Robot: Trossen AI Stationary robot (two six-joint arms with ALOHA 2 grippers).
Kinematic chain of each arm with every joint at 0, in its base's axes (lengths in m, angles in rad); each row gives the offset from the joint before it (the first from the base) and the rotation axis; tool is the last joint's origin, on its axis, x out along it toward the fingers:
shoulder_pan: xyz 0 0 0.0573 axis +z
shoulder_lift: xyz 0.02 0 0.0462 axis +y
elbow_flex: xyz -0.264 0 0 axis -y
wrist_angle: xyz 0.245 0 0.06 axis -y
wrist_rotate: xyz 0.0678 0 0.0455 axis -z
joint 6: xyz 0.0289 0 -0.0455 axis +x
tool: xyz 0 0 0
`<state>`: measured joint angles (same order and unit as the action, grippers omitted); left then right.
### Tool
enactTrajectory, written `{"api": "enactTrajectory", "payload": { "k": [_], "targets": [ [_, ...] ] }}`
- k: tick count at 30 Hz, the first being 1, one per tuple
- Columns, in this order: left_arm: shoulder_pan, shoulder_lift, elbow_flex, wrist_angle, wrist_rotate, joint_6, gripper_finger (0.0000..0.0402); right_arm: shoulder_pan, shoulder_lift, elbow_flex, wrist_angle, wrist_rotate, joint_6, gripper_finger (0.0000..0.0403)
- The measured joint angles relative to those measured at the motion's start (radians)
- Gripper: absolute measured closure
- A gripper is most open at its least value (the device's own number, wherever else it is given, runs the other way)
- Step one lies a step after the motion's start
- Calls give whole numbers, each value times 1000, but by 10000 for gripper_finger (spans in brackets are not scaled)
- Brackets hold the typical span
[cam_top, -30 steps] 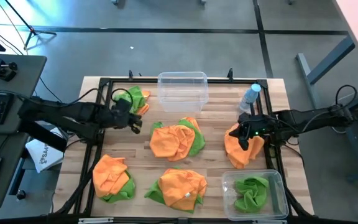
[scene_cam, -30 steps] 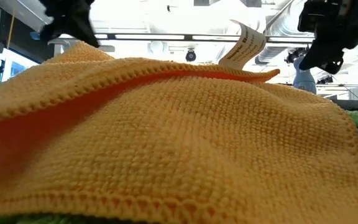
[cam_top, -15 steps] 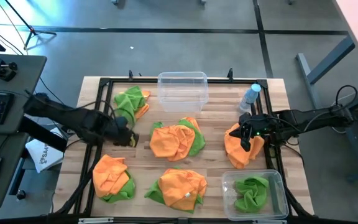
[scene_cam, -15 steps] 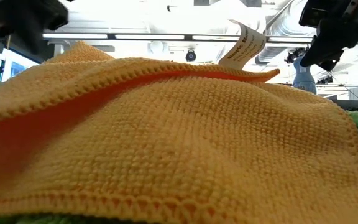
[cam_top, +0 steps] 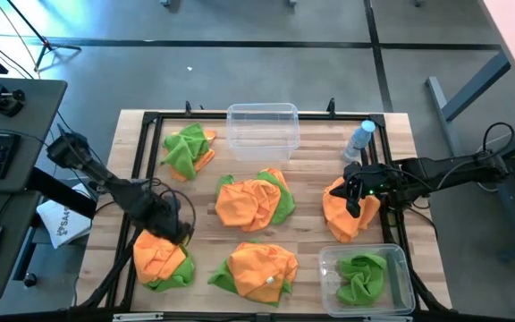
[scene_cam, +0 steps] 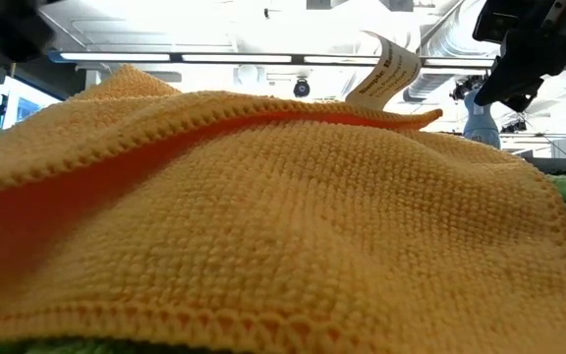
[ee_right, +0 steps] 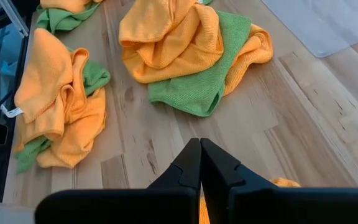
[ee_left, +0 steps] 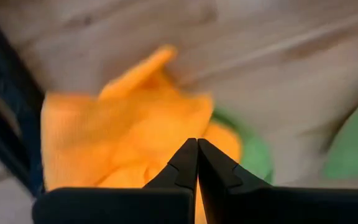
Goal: Sort microfiber towel by color & place in baskets
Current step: Put the orange microfiber towel into the top transparent bin
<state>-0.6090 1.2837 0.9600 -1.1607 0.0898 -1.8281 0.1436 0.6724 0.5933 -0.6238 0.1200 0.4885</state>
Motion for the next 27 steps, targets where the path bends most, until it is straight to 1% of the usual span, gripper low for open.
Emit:
{"api": "enactTrajectory", "payload": {
  "k": [2,4,9,12,15,19,23,27],
  "targets": [
    [-46,12,0,0,33,-29,397,0,0,0,0,0,0,403],
    [-91,23,0,-1,44,-63,388,0,0,0,1,0,0,403],
    [-160,37,0,10,77,-153,351,0,0,0,3,1,3,403],
    [-180,51,0,9,152,-177,327,0,0,0,11,8,3,403],
    [-204,75,0,11,220,-172,309,0,0,0,12,28,3,403],
    [-227,121,0,50,234,-140,298,0,0,0,21,31,1,403],
    [-226,172,0,66,245,-105,295,0,0,0,24,33,1,403],
    [-226,237,0,63,354,-44,295,0,0,0,24,32,0,403]
  ]
}}
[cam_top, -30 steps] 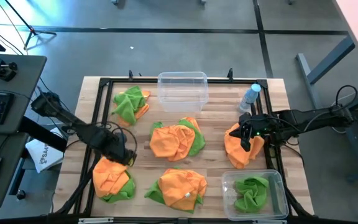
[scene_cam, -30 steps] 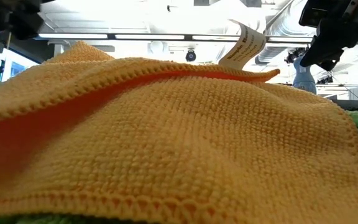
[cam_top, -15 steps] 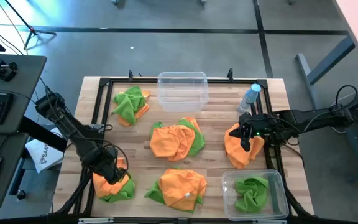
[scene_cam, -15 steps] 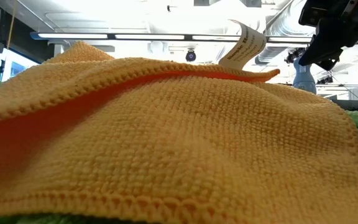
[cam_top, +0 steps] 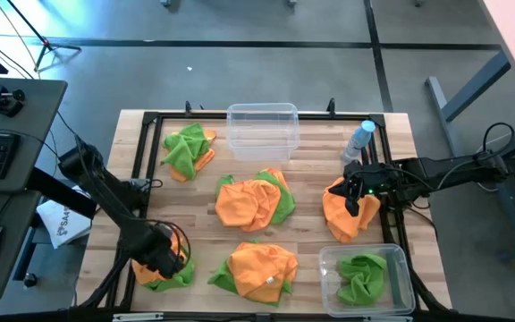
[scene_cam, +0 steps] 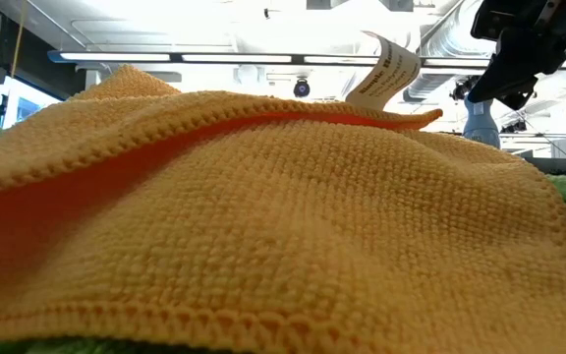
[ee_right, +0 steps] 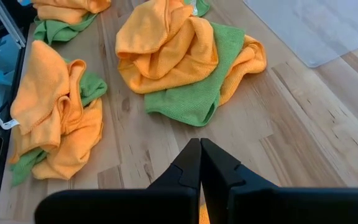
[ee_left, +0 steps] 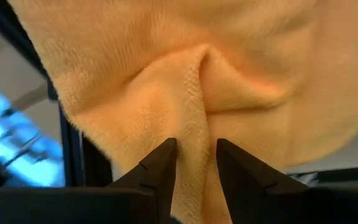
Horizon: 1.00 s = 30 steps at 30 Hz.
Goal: Sort microfiber towel by color & place in baskets
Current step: Put the orange microfiber towel into the top transparent bin
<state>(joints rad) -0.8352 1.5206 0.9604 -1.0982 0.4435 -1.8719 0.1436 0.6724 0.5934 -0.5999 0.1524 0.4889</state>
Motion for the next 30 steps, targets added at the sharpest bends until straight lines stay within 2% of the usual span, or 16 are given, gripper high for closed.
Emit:
{"api": "enactTrajectory", "payload": {
  "k": [5,8,12,16,20,23,26,30],
  "targets": [
    [0,79,0,-3,107,105,298,0,0,0,0,0,-14,403],
    [5,103,0,-1,128,120,322,0,0,0,0,0,-19,403],
    [21,96,0,-1,117,115,389,0,0,0,0,-1,-19,403],
    [38,45,14,-10,59,89,397,0,0,0,0,-3,-19,403],
    [44,-33,67,-46,-60,27,400,0,0,0,0,-3,-19,403],
    [44,-96,137,-118,-189,-18,401,0,0,0,0,-2,-22,403],
    [44,-153,224,-203,-384,-38,401,0,0,0,0,8,-27,403],
    [54,-203,331,-306,-714,1,401,0,0,0,0,55,-27,403]
  ]
}}
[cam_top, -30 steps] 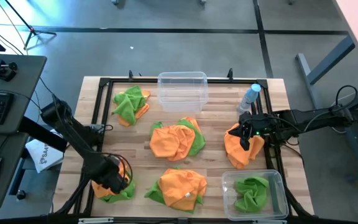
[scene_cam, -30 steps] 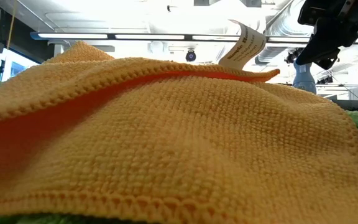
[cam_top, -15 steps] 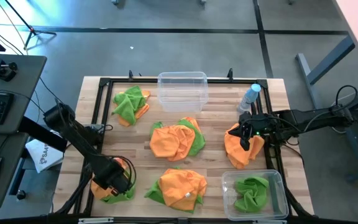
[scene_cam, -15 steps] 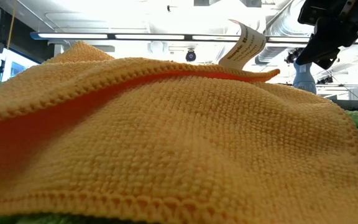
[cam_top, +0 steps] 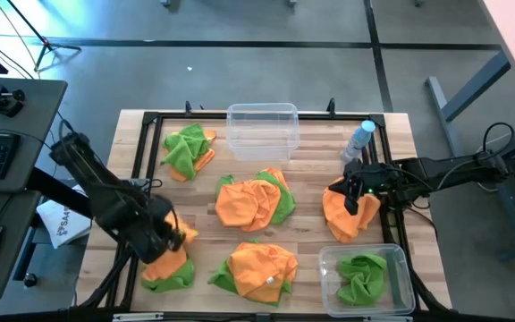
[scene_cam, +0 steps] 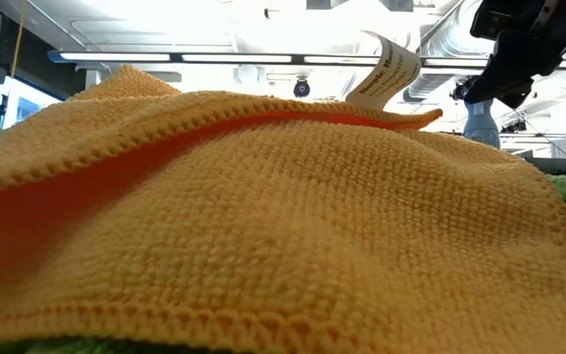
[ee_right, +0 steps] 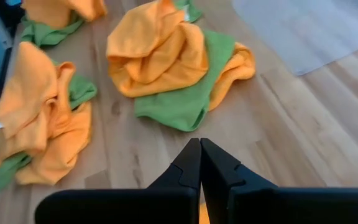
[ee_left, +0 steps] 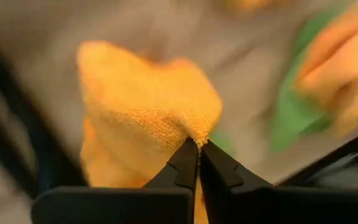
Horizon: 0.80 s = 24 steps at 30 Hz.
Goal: Sort microfiber towel by color & place in baskets
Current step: Put the orange microfiber towel into the top transparent bin
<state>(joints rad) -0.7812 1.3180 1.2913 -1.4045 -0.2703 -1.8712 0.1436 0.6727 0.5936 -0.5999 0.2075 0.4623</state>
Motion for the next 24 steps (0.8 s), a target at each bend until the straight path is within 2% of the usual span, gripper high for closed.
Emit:
{"api": "enactTrajectory", "payload": {
  "k": [4,6,10,14,18,21,24],
  "targets": [
    [53,-34,60,-25,-292,156,401,0,0,0,0,21,0,403],
    [104,-43,81,-8,-401,268,401,0,0,0,0,22,0,403],
    [251,-44,126,43,-495,569,401,0,0,0,0,49,22,403],
    [449,-44,167,166,-505,960,401,0,0,0,0,79,103,403],
    [653,-44,205,415,-469,1393,401,0,0,0,0,104,165,403],
    [811,-43,207,650,-335,1692,401,0,0,0,0,135,196,403],
    [960,-26,208,851,-158,1840,401,0,0,0,0,176,241,403]
  ]
}}
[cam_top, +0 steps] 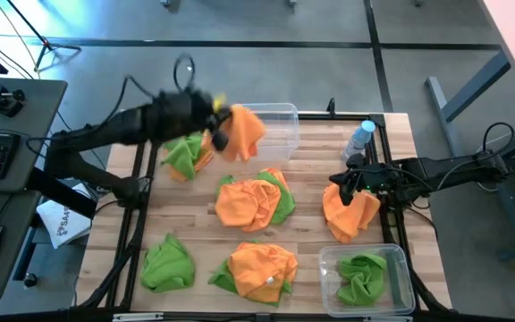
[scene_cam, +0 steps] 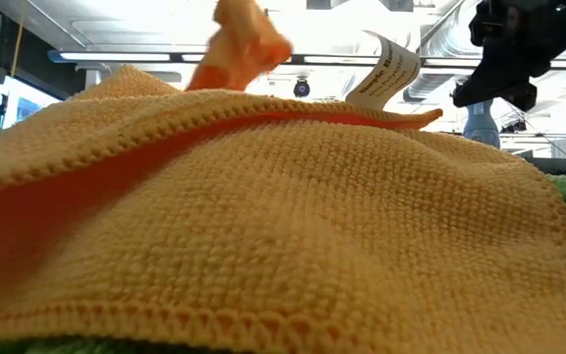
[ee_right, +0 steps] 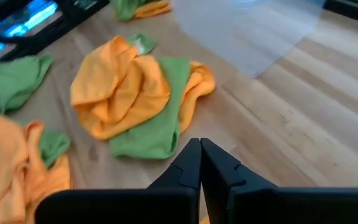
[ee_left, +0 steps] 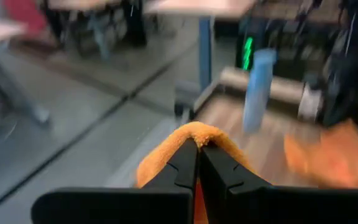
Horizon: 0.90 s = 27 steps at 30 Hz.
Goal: Sort microfiber towel by color & place in baskets
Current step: Put the orange microfiber towel into the top transparent bin
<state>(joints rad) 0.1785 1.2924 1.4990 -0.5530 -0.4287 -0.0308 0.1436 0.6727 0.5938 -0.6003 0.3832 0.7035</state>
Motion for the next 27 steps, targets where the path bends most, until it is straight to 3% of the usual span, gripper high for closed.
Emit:
{"api": "enactTrajectory", "payload": {
  "k": [5,8,10,19,27],
  "targets": [
    [182,65,0,156,221,49,401,0,0,0,0,37,22,403],
    [245,114,0,200,369,31,401,0,0,0,0,55,23,403],
    [266,150,0,201,414,23,401,0,0,0,0,76,43,403],
    [287,292,0,104,365,11,401,0,0,0,0,169,59,403],
    [286,428,0,112,287,-289,401,0,0,0,0,188,99,403]
  ]
}}
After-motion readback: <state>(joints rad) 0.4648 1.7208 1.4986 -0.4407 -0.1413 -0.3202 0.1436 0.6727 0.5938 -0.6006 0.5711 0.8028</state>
